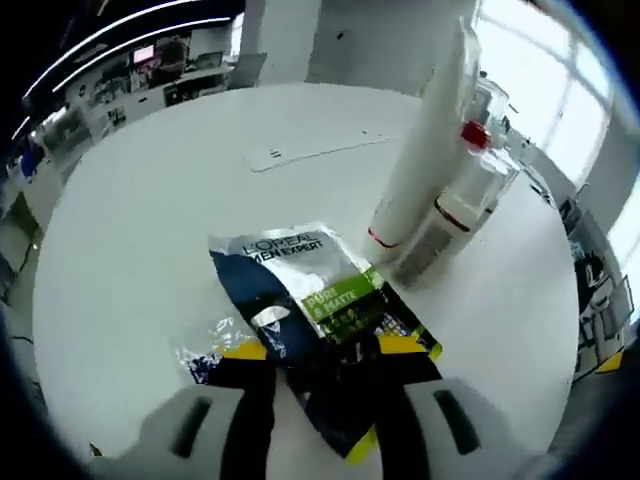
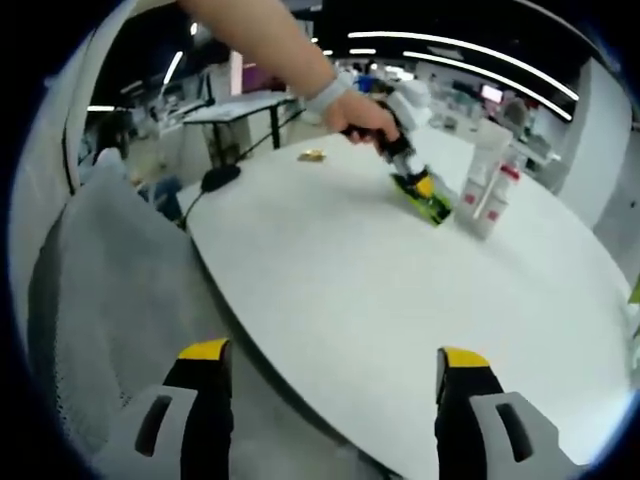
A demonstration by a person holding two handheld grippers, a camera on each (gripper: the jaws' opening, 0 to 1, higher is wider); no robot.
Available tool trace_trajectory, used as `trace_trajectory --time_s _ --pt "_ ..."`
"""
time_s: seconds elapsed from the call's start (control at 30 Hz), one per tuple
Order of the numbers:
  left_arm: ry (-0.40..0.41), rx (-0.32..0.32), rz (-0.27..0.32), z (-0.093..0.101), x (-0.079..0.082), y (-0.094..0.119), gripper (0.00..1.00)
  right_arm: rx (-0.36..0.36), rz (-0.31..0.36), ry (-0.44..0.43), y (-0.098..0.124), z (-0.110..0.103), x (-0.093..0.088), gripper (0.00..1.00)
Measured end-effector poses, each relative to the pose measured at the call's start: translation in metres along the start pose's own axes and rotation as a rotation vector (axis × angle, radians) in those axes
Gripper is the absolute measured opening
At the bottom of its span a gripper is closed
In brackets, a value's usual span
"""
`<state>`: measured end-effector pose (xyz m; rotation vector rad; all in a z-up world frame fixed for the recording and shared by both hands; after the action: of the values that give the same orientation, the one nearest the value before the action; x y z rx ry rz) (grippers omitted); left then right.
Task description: Arrange the skincare products in the storage area until every visible bottle or jar stands upright without overlapping.
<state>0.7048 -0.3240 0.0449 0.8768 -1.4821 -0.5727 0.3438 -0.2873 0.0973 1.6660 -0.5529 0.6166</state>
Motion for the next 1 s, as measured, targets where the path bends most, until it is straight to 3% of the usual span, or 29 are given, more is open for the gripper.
trace_trajectory --time_s 0.13,0.47,0.57,0.63,0.73,0.83,1.0 --pt "-0.077 0.009 -0.029 0.003 0.003 0.000 0.41 0.000 -0.004 0.002 0.000 0.000 -0.001 0.84" --pt "-0.187 -0.059 -0.105 0.001 -0.002 0.004 0.46 -0.006 -0.019 0.008 -0.001 0.001 -0.002 0.81" --pt "-0.165 -0.098 -0.122 0.005 -0.004 0.004 0.45 -0.006 -0.030 0.015 -0.001 0.001 -0.004 0.80" --pt "-0.155 -0.092 -0.125 0.003 -0.004 0.005 0.44 -0.006 -0.027 0.017 -0.001 0.001 -0.004 0.79" --pt "-0.061 -0.113 -0.100 0.007 0.001 0.006 0.43 -0.007 -0.028 0.015 -0.001 0.002 -0.004 0.79" --pt "-0.136 -0.100 -0.119 0.006 -0.003 0.006 0.43 -0.007 -0.032 0.017 -0.001 0.002 -0.005 0.78" --pt "-0.174 -0.093 -0.124 0.004 -0.005 0.011 0.40 -0.010 -0.035 0.018 -0.001 0.002 -0.005 0.77"
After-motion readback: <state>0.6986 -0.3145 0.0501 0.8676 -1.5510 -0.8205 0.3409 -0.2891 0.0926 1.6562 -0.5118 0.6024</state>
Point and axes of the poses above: the point that each gripper's makers call its tool centre point, and the gripper's own axes: y roughly backward along the fingers, z roughly to its right, x roughly out of its top, the point moved 5 cm from there along y, roughly backward along the fingers, and after that the axes turned 15 degrees about -y, right-handed, at the moved point
